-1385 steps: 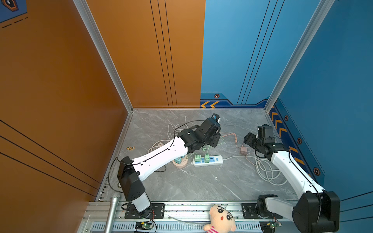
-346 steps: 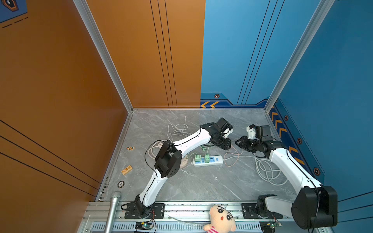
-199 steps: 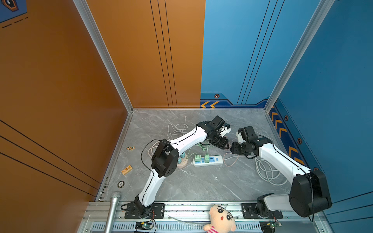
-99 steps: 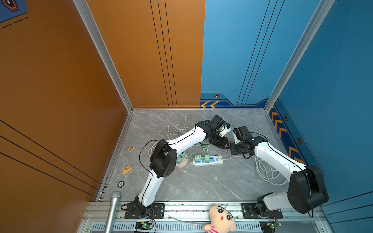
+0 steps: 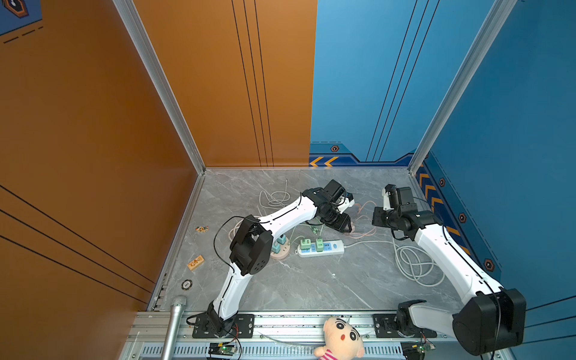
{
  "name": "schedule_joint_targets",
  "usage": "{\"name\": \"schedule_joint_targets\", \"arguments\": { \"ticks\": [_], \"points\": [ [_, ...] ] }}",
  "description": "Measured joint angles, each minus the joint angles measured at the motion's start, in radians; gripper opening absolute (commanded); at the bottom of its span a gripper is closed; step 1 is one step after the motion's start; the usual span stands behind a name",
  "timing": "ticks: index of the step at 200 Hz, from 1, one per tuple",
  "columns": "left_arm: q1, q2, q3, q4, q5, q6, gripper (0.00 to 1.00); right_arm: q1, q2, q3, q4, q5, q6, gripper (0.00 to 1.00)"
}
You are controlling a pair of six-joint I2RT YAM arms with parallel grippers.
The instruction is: Insert the plug
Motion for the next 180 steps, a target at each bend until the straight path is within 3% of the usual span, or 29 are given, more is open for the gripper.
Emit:
{"name": "schedule_joint_targets", "arguments": {
  "ticks": [46,114,129,166,180],
  "points": [
    [0.0,-0.017,-0.042,0.008,-0.004,0.0,0.34,-0.204,0.004,0.001,0.017,0.015,0.073,0.01],
    [0.034,-0.217,-0.179,0.085,-0.019,-0.009,0.34,-0.237,0.209,-0.003,0.119,-0.011,0.124,0.03],
    [0.045,-0.259,-0.199,0.115,-0.018,-0.016,0.34,-0.237,0.27,0.011,0.125,-0.011,0.127,0.06],
    [0.051,-0.301,-0.211,0.161,-0.019,-0.029,0.34,-0.237,0.391,0.076,0.141,-0.031,0.135,0.25],
    [0.051,-0.301,-0.216,0.174,-0.023,-0.034,0.34,-0.237,0.401,0.089,0.147,-0.034,0.136,0.28]
  ]
}}
